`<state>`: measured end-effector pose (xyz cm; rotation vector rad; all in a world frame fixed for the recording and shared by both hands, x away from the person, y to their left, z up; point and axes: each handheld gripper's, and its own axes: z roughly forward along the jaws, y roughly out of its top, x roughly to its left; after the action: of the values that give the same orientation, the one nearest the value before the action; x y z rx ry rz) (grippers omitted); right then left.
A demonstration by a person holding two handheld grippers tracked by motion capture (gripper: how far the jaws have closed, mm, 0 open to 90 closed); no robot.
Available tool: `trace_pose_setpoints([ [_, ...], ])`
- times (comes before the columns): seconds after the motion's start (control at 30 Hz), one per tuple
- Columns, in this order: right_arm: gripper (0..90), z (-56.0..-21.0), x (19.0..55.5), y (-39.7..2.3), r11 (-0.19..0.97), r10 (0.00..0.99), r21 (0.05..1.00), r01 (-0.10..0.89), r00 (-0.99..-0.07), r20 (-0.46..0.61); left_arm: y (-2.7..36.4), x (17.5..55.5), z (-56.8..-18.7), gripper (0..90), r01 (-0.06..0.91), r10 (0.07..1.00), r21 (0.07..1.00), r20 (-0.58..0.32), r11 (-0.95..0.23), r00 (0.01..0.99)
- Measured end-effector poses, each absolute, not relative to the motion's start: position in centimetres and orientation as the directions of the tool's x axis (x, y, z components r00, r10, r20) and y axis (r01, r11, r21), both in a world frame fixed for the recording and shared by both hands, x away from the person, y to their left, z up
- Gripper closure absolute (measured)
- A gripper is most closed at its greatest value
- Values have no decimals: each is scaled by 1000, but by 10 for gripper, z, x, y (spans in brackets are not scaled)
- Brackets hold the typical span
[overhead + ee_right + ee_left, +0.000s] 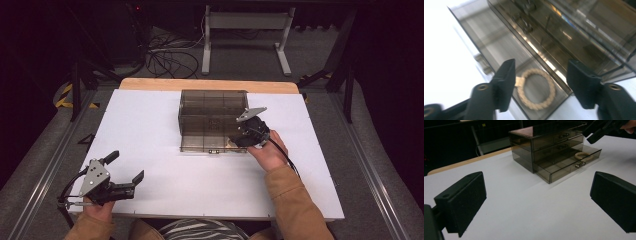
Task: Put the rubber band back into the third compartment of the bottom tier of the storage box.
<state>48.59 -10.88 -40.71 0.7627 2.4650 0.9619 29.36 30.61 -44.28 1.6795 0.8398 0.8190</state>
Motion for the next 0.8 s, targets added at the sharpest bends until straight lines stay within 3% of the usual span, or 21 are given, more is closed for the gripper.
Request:
trace_pose_setpoints([
  [0.23,243,-395,478,-109,574,593,758,308,-795,-126,306,294,-443,11,137,846,967,113,-214,522],
  [0.8,95,-384,467,-107,549,579,798,249,-802,-147,306,294,-443,11,134,845,968,115,-214,522],
])
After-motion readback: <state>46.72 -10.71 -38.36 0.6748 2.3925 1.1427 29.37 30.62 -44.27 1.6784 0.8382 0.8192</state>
